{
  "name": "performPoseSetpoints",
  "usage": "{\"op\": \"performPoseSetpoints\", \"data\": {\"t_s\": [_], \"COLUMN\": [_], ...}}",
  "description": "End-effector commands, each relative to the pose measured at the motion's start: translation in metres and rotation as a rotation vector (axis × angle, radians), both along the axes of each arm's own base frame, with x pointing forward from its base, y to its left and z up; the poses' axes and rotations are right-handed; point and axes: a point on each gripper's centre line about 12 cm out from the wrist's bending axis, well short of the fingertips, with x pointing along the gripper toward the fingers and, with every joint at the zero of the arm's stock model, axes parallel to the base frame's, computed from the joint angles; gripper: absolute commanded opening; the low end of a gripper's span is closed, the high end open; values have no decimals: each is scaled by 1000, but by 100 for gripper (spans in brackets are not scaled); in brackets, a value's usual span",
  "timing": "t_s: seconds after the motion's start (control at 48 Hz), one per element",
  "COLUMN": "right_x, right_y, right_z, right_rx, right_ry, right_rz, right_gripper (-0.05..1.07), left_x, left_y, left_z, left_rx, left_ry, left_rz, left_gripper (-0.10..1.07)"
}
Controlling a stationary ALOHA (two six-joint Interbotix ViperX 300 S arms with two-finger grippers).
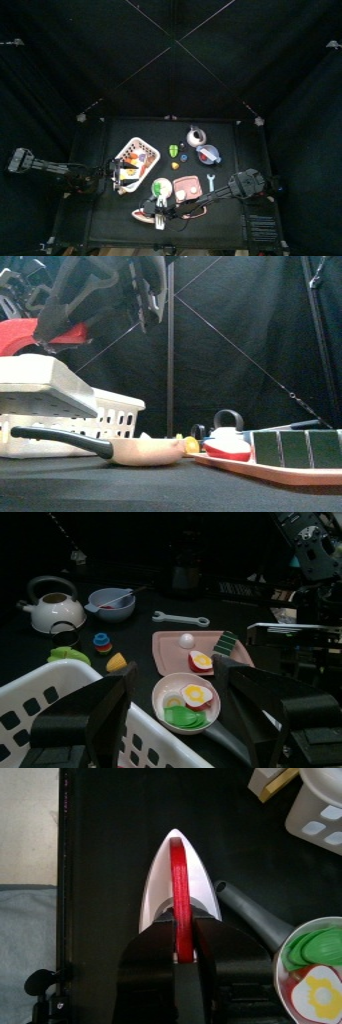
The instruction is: Place iron in between kettle and basket
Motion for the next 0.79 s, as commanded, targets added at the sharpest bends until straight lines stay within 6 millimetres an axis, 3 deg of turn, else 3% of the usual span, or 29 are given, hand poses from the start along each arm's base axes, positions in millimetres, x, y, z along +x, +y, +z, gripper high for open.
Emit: {"op": "performPoseSetpoints", "data": {"t_s": [0.0, 0.146, 0.417, 0.646, 0.771], "right_x": [0, -2, -20, -39, -54], "right_y": [0, -2, -39, -98, -139], "right_z": [34, 51, 98, 134, 151], "right_rx": [24, 27, 29, 35, 31], "right_ry": [-72, -105, -176, -235, -264], "right_rz": [3, 4, -54, -166, -252], "right_gripper": [36, 36, 36, 36, 36], "left_x": [2, 2, 2, 1, 1], "left_y": [0, 0, 0, 0, 0], "left_z": [4, 4, 4, 4, 3], "left_rx": [1, 1, 1, 1, 1], "left_ry": [-14, -14, -14, -12, -9], "left_rz": [-1, -1, -1, -1, -1], "left_gripper": [95, 95, 95, 95, 95]}}
